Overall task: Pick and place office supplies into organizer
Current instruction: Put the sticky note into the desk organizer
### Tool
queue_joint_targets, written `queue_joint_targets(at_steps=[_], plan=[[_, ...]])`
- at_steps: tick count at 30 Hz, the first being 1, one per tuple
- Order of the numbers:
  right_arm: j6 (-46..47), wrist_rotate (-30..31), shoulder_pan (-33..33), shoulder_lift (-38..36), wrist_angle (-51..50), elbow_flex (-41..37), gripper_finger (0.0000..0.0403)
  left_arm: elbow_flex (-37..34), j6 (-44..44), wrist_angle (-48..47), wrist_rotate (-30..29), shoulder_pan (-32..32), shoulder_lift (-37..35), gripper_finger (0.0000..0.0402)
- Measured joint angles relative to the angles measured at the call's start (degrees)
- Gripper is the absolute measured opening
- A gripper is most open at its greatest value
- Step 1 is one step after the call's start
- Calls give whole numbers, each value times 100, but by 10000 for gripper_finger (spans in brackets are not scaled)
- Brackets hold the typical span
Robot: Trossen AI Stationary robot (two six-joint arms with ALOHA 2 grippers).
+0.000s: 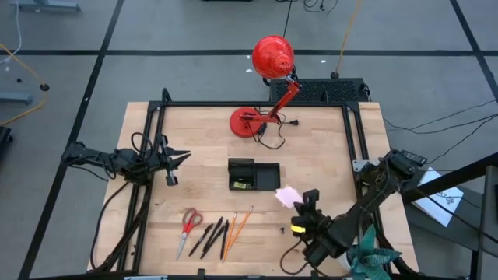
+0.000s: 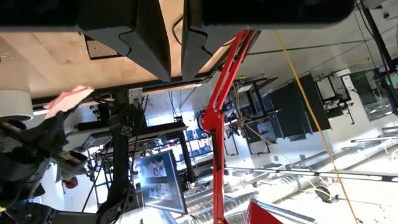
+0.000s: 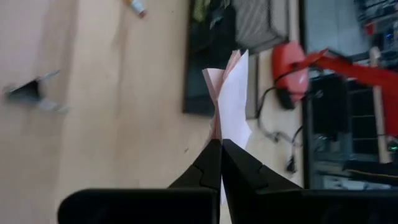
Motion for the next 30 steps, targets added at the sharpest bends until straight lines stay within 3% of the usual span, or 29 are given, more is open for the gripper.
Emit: queue_joint_targets(at_steps=[16,30], plan=[[-2879,-71,-1480,-2,1818,2,0,0,15,-2,0,1,0,47],[-3929,-996,-2356,-11,3029,-668,0,0,20,-2,-2,0,0,47]])
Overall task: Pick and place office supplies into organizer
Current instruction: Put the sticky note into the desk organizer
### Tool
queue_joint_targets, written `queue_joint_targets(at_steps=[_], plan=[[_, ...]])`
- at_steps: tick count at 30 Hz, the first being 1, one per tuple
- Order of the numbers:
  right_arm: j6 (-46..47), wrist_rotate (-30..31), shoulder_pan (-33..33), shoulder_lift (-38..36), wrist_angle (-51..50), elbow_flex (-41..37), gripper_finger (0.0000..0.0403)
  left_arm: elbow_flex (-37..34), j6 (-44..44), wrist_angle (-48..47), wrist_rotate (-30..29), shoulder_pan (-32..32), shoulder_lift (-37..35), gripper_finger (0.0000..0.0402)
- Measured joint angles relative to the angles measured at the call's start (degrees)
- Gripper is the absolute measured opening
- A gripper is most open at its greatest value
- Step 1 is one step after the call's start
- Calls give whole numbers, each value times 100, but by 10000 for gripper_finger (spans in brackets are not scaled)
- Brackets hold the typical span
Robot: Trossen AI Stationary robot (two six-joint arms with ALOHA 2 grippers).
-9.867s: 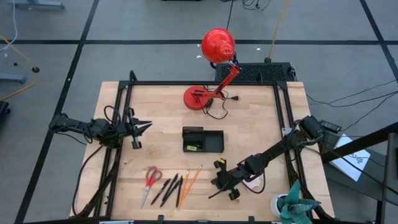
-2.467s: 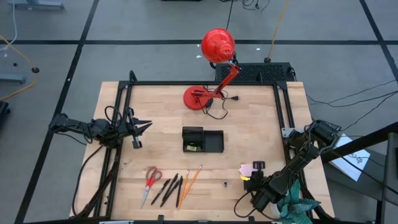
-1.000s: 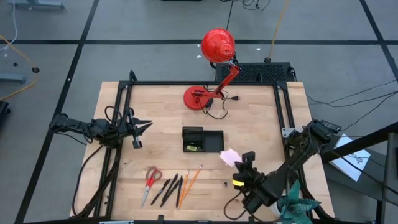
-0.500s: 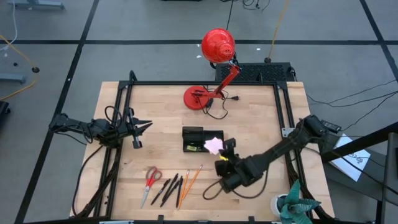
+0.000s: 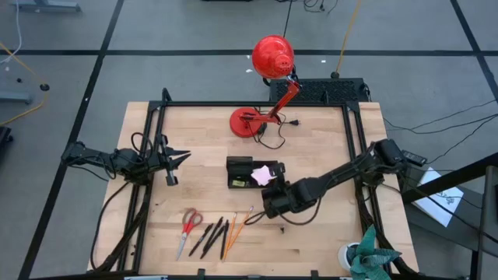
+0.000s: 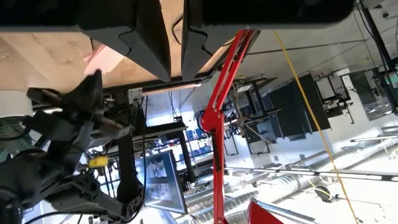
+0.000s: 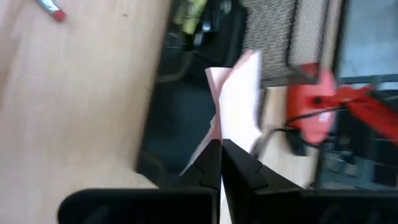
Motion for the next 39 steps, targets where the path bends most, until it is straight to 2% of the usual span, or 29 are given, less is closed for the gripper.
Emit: queue_joint_targets(at_steps=[20,32,39], plan=[[-162,-212,-433,2,-51,-166,0,0,-4,0,0,2,0,47],[-360,-1087,-867,4,928,-782,1,0,116,0,0,0,0,47],[-181,-1515,-881,8,1040,-854,43,0,118,-3,0,1,0,47]])
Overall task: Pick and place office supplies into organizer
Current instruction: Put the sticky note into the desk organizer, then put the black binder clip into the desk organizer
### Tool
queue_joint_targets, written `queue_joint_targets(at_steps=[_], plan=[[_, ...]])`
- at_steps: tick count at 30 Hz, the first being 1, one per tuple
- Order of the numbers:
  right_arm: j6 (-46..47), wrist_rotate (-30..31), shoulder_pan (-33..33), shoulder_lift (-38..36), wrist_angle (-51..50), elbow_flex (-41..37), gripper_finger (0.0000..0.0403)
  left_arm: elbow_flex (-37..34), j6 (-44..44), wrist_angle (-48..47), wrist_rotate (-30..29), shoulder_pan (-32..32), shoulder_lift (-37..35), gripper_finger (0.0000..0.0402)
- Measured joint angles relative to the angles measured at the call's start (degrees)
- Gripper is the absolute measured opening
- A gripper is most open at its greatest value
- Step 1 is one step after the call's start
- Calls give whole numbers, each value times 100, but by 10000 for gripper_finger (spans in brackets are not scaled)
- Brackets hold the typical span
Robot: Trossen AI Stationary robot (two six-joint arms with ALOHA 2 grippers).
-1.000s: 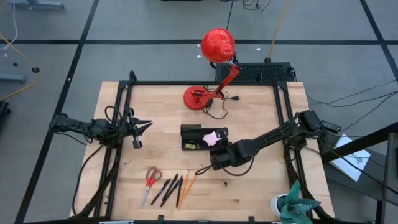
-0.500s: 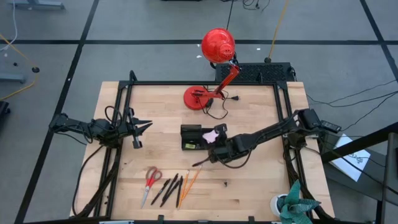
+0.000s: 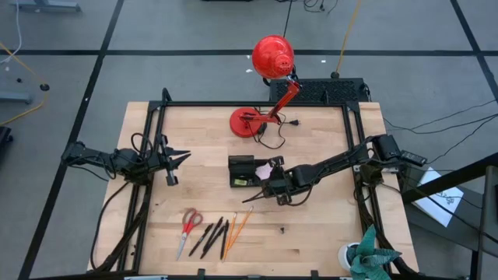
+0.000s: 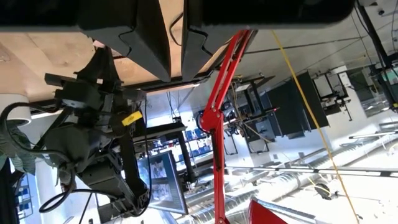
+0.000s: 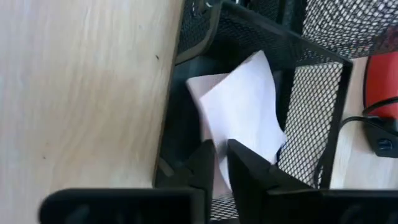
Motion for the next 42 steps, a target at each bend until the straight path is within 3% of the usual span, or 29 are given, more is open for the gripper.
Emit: queue_joint_targets(at_steps=[8,13,20,24,27,32,42], plan=[[91,-16,31,-17,61,203,122,0,-6,0,0,0,0,47],[122,-12,146,-232,52,333,147,0,-8,-2,0,-1,0,47],[671,-116,414,-764,35,339,145,0,-15,-11,0,-2,0,47],[1451,-1246,589,-993,151,344,142,0,-17,-14,0,1,0,47],[2151,-1664,800,-969,227,345,142,0,-18,-12,0,-2,0,47],[2485,-1671,1292,-845,44,343,141,0,-142,2,0,0,0,47],[4260,-1699,1669,-707,57,343,141,0,-150,6,2,-1,0,47]])
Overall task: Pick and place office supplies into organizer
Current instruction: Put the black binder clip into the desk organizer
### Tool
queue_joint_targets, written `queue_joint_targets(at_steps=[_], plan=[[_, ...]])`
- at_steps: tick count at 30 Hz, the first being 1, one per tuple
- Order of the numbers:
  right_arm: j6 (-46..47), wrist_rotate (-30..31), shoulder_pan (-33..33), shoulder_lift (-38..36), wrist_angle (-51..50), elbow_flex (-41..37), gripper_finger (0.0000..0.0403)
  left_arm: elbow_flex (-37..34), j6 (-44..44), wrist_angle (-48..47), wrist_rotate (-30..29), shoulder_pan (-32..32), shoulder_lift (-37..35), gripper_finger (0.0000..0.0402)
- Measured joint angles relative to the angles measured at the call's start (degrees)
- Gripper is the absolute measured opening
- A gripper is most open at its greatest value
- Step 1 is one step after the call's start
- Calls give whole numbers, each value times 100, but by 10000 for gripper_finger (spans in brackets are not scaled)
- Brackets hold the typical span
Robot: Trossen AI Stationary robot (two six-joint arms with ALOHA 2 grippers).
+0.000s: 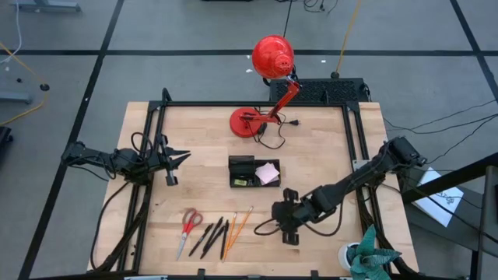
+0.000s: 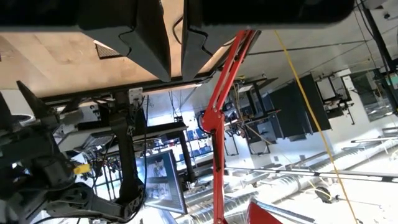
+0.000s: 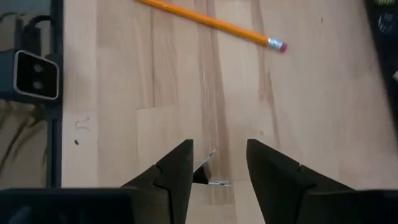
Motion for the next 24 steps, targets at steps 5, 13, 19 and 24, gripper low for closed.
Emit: queue_joint_targets(at_steps=[5,13,19,24], plan=[[345,-306,-90,301,16,0,141,0,-24,0,0,1,0,47],[397,-479,-136,604,65,0,141,0,17,-4,-2,0,0,47],[431,-725,-132,692,287,0,141,0,13,-13,2,1,0,47],[414,-739,-74,796,278,0,141,0,0,-26,0,2,-2,47]])
